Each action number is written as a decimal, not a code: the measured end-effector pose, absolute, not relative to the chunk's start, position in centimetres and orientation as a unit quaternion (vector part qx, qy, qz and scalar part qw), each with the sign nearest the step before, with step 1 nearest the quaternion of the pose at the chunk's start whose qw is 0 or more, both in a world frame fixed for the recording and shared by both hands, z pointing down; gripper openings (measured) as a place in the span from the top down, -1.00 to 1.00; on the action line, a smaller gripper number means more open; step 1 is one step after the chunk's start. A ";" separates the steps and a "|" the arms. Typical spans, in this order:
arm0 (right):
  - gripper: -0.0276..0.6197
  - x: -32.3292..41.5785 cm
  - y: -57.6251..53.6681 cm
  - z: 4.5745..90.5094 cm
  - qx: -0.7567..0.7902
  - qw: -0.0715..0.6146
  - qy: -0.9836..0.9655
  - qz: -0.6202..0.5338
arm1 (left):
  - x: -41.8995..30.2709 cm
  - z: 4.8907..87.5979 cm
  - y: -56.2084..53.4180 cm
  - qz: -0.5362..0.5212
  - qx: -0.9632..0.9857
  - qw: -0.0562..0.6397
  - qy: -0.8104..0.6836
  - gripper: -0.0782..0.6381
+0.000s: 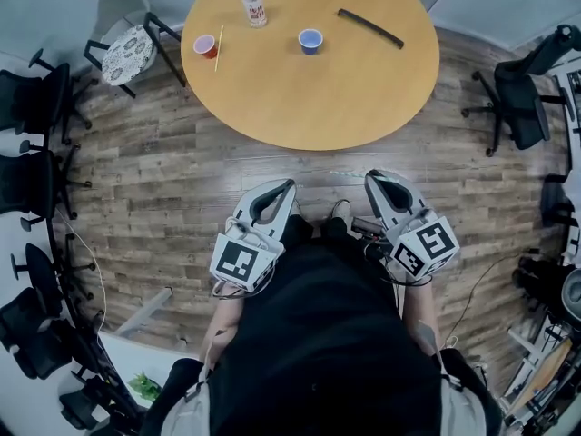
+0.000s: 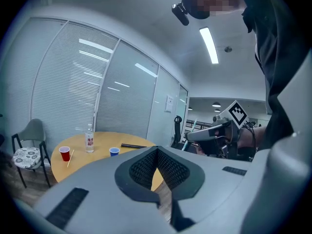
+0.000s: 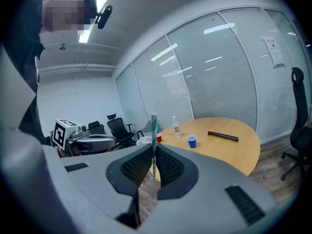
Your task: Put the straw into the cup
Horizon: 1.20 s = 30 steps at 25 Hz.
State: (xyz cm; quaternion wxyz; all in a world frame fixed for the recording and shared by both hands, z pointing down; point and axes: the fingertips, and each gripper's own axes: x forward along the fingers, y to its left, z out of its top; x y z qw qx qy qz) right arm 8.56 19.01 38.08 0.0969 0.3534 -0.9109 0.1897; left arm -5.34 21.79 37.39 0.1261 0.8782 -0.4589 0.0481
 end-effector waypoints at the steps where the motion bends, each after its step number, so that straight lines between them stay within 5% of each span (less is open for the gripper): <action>1: 0.82 8.4 18.9 38.2 0.357 0.098 -0.909 0.191 | -5.7 37.3 21.6 0.046 0.879 0.125 -0.459 0.75; 30: 0.82 7.7 14.4 38.5 0.382 0.123 -0.900 0.168 | -5.6 37.9 17.4 0.042 0.887 0.142 -0.436 0.75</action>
